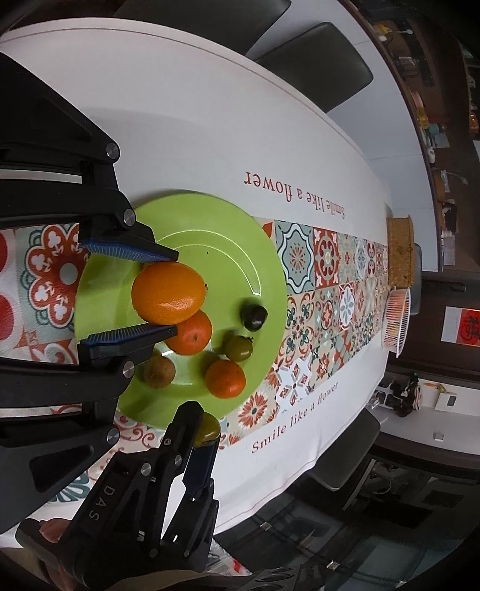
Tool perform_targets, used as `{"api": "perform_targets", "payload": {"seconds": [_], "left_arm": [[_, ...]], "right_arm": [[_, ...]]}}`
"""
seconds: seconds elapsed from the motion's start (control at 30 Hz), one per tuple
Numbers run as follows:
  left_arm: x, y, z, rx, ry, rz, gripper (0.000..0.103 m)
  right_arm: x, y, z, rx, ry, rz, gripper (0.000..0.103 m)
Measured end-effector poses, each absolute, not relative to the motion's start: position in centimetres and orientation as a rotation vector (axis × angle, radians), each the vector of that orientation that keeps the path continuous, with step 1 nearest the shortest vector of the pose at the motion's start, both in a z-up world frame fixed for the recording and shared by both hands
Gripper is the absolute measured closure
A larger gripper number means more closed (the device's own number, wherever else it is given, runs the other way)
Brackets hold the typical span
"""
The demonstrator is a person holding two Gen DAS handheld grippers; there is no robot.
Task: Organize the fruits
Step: 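Carry the orange and tomato over the green plate and release both, then move both tools back toward the last orange and dark plum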
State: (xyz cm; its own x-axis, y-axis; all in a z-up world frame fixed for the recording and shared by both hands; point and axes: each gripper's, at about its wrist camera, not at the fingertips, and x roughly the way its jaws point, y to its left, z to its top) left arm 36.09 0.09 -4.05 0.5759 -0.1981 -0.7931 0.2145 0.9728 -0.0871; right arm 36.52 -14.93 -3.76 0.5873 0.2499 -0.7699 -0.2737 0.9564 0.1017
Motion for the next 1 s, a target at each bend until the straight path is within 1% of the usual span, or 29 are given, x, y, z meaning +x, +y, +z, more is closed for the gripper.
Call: {"api": "perform_targets", "payload": {"seconds": [0.17,0.23,0.27,0.3,0.33,0.37,0.43,0.5,0.7,0.8,0.87,0.93,1.0], "left_arm": [[36.8,0.2,-4.6,0.029,0.934,-0.247,0.070],[36.9,0.3,-4.5,0.030,0.925,-0.246,0.067],[36.8,0.4,-4.3,0.029,0.917,-0.243,0.064],[36.6,0.5,-4.1,0.028,0.908,-0.241,0.062],[36.5,0.6,-4.0,0.029,0.903,-0.239,0.062],[36.3,0.6,-3.8,0.027,0.899,-0.236,0.062],[35.6,0.7,-3.2,0.024,0.883,-0.234,0.062],[35.0,0.6,-2.6,0.023,0.870,-0.235,0.059],[32.4,0.0,-0.5,0.039,0.821,-0.221,0.058],[31.1,-0.1,0.7,0.023,0.797,-0.221,0.054],[30.1,-0.4,1.6,0.023,0.776,-0.220,0.054],[29.1,-0.8,2.3,0.029,0.762,-0.217,0.051],[28.2,-1.2,2.9,0.033,0.747,-0.215,0.047]], "right_arm": [[37.4,-14.8,-4.4,-0.028,0.905,0.308,0.074],[37.6,-14.9,-4.5,-0.018,0.910,0.310,0.073],[37.6,-14.9,-4.4,-0.011,0.911,0.312,0.073],[37.6,-15.0,-4.3,-0.007,0.909,0.311,0.071],[37.6,-15.0,-4.2,-0.002,0.905,0.310,0.068],[37.5,-15.0,-4.1,-0.001,0.899,0.309,0.068],[37.1,-15.2,-3.7,-0.011,0.885,0.296,0.068],[36.5,-15.5,-3.2,-0.017,0.867,0.287,0.068],[34.0,-16.4,-1.4,-0.013,0.818,0.282,0.068],[32.6,-16.9,-0.3,-0.018,0.787,0.276,0.067],[31.6,-17.2,0.5,-0.015,0.766,0.276,0.067],[30.5,-17.5,1.3,-0.012,0.748,0.276,0.059],[29.4,-17.8,1.9,-0.016,0.728,0.272,0.058]]}}
